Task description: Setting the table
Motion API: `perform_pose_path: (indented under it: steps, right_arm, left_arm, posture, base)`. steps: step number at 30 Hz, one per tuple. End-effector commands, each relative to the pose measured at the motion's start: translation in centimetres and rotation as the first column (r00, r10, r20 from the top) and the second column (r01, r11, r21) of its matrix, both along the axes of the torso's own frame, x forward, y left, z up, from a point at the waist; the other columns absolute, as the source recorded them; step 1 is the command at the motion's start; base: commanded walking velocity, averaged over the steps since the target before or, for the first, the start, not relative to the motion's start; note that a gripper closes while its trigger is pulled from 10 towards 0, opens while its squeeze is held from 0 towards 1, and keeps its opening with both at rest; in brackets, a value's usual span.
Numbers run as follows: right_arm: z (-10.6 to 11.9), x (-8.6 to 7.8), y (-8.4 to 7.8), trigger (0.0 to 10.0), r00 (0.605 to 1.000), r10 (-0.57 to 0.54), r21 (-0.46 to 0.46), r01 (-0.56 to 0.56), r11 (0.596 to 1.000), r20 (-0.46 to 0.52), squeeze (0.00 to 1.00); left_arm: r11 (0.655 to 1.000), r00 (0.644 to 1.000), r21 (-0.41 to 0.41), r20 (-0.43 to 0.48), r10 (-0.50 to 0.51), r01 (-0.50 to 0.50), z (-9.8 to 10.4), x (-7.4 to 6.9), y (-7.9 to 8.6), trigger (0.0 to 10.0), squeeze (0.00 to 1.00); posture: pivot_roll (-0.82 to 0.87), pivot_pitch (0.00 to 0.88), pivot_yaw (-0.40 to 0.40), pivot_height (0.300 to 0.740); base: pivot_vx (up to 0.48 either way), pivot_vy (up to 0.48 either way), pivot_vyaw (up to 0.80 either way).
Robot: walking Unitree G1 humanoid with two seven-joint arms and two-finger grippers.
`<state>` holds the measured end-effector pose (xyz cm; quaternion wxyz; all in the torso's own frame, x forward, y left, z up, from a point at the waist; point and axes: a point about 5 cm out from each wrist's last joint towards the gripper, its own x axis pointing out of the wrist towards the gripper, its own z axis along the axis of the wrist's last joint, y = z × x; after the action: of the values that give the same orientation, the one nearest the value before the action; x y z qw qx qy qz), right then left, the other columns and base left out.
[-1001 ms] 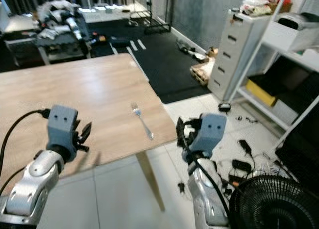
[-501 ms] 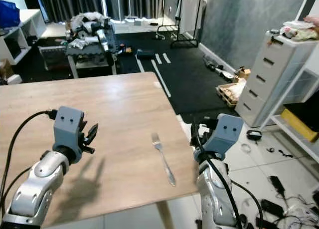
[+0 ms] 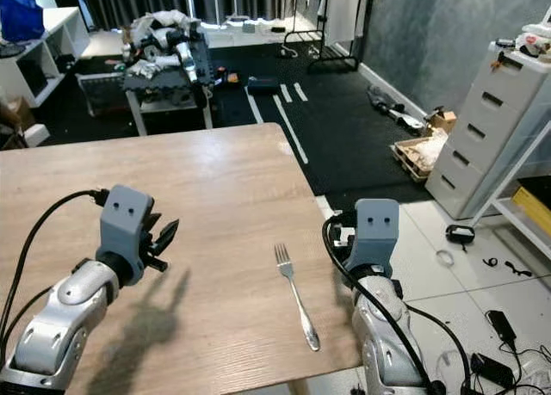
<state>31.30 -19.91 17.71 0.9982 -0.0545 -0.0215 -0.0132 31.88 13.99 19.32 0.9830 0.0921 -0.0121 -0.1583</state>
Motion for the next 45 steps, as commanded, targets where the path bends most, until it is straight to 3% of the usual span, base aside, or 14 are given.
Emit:
perform_pose_path:
  steps: [1, 3, 4, 6, 7, 18, 21, 22, 29, 39, 40, 41, 42, 45]
  right_arm:
    - [-0.4, -0.6, -0.5, 10.0, 0.996, 0.057, -0.004, -0.057, 0.998, -0.070, 0.00]
    - [0.2, -1.2, -0.7, 10.0, 0.991, 0.111, 0.012, -0.110, 0.994, -0.078, 0.08]
    - [0.5, -1.5, -0.5, 10.0, 0.988, 0.136, 0.029, -0.134, 0.991, -0.079, 0.40]
    - [0.5, -1.5, -0.5, 10.0, 0.988, 0.136, 0.029, -0.134, 0.991, -0.079, 0.40]
    - [1.1, -2.1, 0.5, 10.0, 0.977, 0.202, 0.085, -0.196, 0.977, -0.066, 1.00]
    - [-1.8, -4.7, 5.4, 10.0, 0.891, 0.389, 0.118, -0.372, 0.921, -0.233, 1.00]
    - [-3.4, -4.9, 5.3, 10.0, 0.899, 0.319, 0.031, -0.325, 0.945, -0.300, 1.00]
    - [-3.7, -4.8, 5.2, 10.0, 0.906, 0.292, 0.016, -0.301, 0.953, -0.306, 0.00]
    - [-4.3, -4.8, 5.0, 10.0, 0.929, 0.198, 0.011, -0.205, 0.979, -0.311, 0.00]
    - [-6.7, -5.2, 5.5, 10.0, 0.903, 0.176, 0.019, -0.183, 0.983, -0.391, 0.00]
    - [-7.4, -5.4, 5.6, 4.8, 0.891, 0.181, 0.036, -0.182, 0.983, -0.417, 0.00]
    - [-8.0, -5.5, 5.7, 4.2, 0.879, 0.184, 0.056, -0.178, 0.982, -0.440, 0.00]
    - [-8.7, -5.6, 5.7, 0.0, 0.864, 0.187, 0.075, -0.172, 0.982, -0.467, 0.00]
    - [-9.0, -5.7, 5.6, 0.0, 0.858, 0.179, 0.079, -0.161, 0.984, -0.482, 0.00]
  left_arm:
    - [1.000, 0.999, 0.023, -0.042, -0.015, 0.016, -0.7, -0.3, 0.3, 10.0, 0.00]
    - [0.999, 0.998, 0.037, -0.053, -0.021, 0.023, -0.9, -0.4, 0.5, 10.0, 0.00]
    - [0.999, 0.998, 0.043, -0.058, -0.020, 0.023, -1.0, -0.4, 0.6, 10.0, 0.00]
    - [0.999, 0.998, 0.043, -0.058, -0.020, 0.023, -1.0, -0.4, 0.6, 10.0, 0.00]
    - [0.998, 0.998, 0.058, -0.069, -0.013, 0.017, -1.3, -0.4, 0.9, 10.0, 0.00]
    - [0.995, 0.997, 0.102, -0.080, 0.007, 0.001, -1.4, -0.4, 1.6, 10.0, 0.00]
    - [0.983, 0.983, 0.048, -0.058, -0.172, 0.175, -0.1, -1.0, 1.3, 10.0, 0.00]
    - [0.966, 0.966, 0.047, -0.056, -0.251, 0.253, 0.4, -1.5, 1.4, 10.0, 0.00]
    - [0.786, 0.785, 0.094, -0.195, -0.588, 0.611, 1.5, -5.9, 3.2, 10.0, 0.00]
    - [0.722, 0.711, 0.079, -0.276, -0.647, 0.687, 0.5, -7.4, 3.5, 10.0, 0.00]
    - [0.723, 0.712, 0.076, -0.272, -0.647, 0.686, 0.5, -7.4, 3.4, 10.0, 0.00]
    - [0.723, 0.711, 0.072, -0.269, -0.649, 0.687, 0.6, -7.4, 3.3, 10.0, 0.00]
    - [0.722, 0.711, 0.070, -0.266, -0.651, 0.688, 0.6, -7.4, 3.2, 10.0, 0.00]
    - [0.724, 0.713, 0.069, -0.258, -0.652, 0.687, 0.8, -7.4, 3.1, 10.0, 0.00]
  posture:
    - [0.09, 0.057, 0.123, 0.740]
    - [0.09, 0.062, 0.120, 0.740]
    - [0.09, 0.065, 0.119, 0.740]
    - [0.09, 0.065, 0.119, 0.740]
    - [0.08, 0.069, 0.116, 0.740]
    - [0.09, 0.073, 0.112, 0.740]
    - [0.09, 0.073, 0.108, 0.740]
    - [0.09, 0.073, 0.108, 0.740]
    - [0.11, 0.077, 0.111, 0.740]
    - [0.11, 0.075, 0.110, 0.740]
    - [0.11, 0.075, 0.110, 0.740]
    - [0.11, 0.074, 0.104, 0.740]
    - [0.11, 0.074, 0.104, 0.740]
    - [0.11, 0.078, 0.099, 0.740]
  base:
    - [0.000, 0.000, 0.00]
    - [0.000, 0.000, 0.00]
    - [0.000, 0.000, 0.00]
    - [0.000, 0.000, 0.00]
    - [0.000, 0.000, 0.00]
    - [0.000, 0.000, 0.00]
    - [0.000, 0.000, 0.00]
    - [0.000, 0.000, 0.00]
    - [0.000, 0.000, 0.00]
    - [0.000, 0.000, 0.00]
    - [0.000, 0.000, 0.00]
    - [0.000, 0.000, 0.00]
    - [0.000, 0.000, 0.00]
    - [0.000, 0.000, 0.00]
